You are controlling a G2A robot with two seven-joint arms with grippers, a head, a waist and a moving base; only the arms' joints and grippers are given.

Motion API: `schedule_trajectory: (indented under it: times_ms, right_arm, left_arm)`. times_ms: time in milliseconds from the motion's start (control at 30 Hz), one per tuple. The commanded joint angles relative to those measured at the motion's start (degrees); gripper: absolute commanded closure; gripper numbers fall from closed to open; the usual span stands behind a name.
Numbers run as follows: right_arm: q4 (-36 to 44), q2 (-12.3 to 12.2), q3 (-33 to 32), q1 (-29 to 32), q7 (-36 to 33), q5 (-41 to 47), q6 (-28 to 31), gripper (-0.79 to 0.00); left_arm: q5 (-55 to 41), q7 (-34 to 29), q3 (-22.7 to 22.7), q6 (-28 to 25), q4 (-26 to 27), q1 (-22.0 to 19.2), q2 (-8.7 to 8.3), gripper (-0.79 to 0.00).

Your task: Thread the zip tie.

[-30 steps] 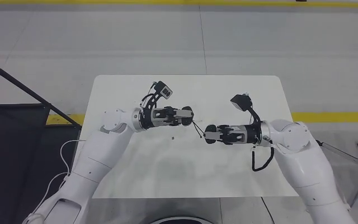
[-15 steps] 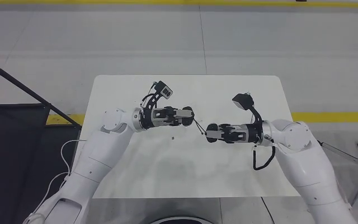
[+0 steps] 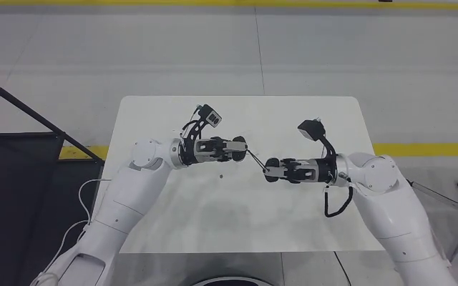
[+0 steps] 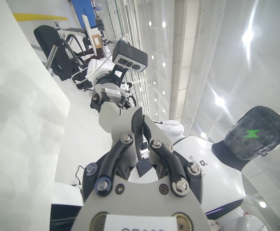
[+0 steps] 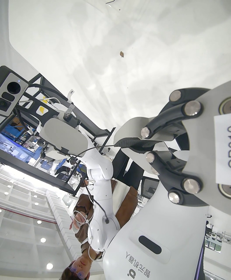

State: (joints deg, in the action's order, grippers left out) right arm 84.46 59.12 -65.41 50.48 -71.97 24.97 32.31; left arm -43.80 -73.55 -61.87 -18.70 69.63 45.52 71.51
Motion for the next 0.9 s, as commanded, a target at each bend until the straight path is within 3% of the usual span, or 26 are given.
schedule_trajectory:
  times_ms: [0, 867]
  right_arm:
    - [0.0, -0.1, 0.1, 0.0, 0.0, 0.0, 0.0, 0.000]
    - [4.9, -2.5, -5.8, 4.6, 0.8, 8.7, 0.8, 0.000]
  left_arm:
    - [0.1, 0.0, 0.0, 0.0, 0.1, 0.0, 0.03, 0.000]
    - [4.1, 3.2, -4.2, -1.8, 0.0, 2.5, -0.95, 0.000]
